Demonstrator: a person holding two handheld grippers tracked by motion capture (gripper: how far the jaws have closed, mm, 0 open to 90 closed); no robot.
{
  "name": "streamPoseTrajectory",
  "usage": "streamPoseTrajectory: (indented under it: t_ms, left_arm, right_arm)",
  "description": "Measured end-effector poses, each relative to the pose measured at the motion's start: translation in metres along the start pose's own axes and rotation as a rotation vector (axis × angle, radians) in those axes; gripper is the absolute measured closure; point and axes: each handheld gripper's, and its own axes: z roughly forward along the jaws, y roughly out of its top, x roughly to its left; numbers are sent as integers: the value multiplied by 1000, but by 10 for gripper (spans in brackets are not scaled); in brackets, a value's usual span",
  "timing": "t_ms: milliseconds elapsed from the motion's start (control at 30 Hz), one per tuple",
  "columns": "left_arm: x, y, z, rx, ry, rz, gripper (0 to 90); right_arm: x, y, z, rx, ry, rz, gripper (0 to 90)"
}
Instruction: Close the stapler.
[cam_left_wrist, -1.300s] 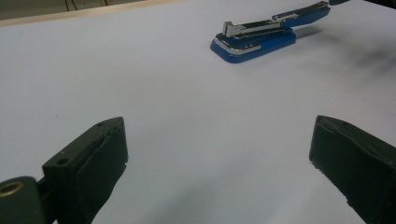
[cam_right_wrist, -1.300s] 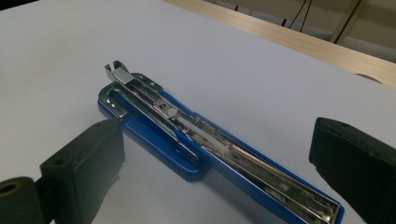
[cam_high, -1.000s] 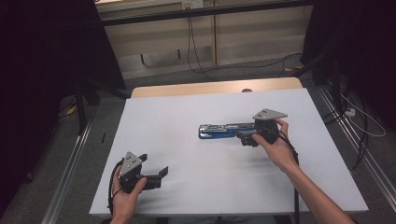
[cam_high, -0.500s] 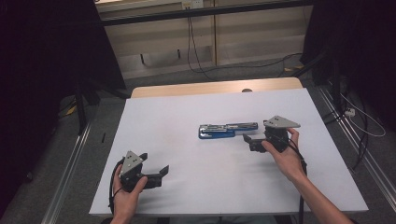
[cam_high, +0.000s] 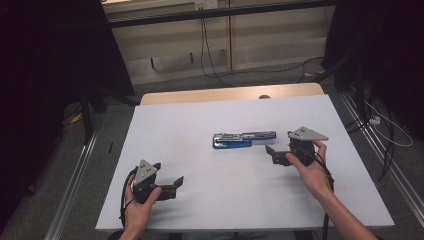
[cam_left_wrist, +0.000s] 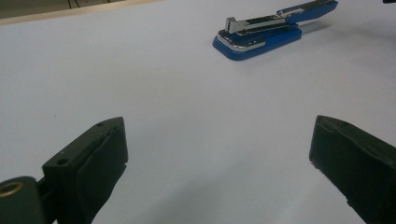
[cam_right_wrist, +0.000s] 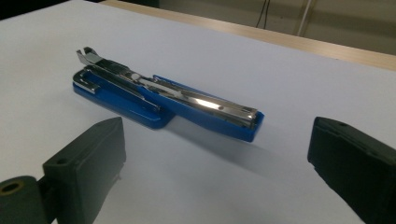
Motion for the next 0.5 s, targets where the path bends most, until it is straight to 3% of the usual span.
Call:
streamPoseTrajectory:
  t_ms: [100, 300, 500]
  left_arm:
    - [-1, 0, 2, 1, -8, -22, 45]
    - [-5, 3, 4, 13, -29, 5, 49]
    - [-1, 7, 10, 4, -44, -38, 53]
  right_arm:
    - [-1, -4, -4, -17, -5, -8, 33]
    - [-4, -9, -4, -10, -17, 1, 33]
    - [-7, -11, 0, 4, -21, 18, 32]
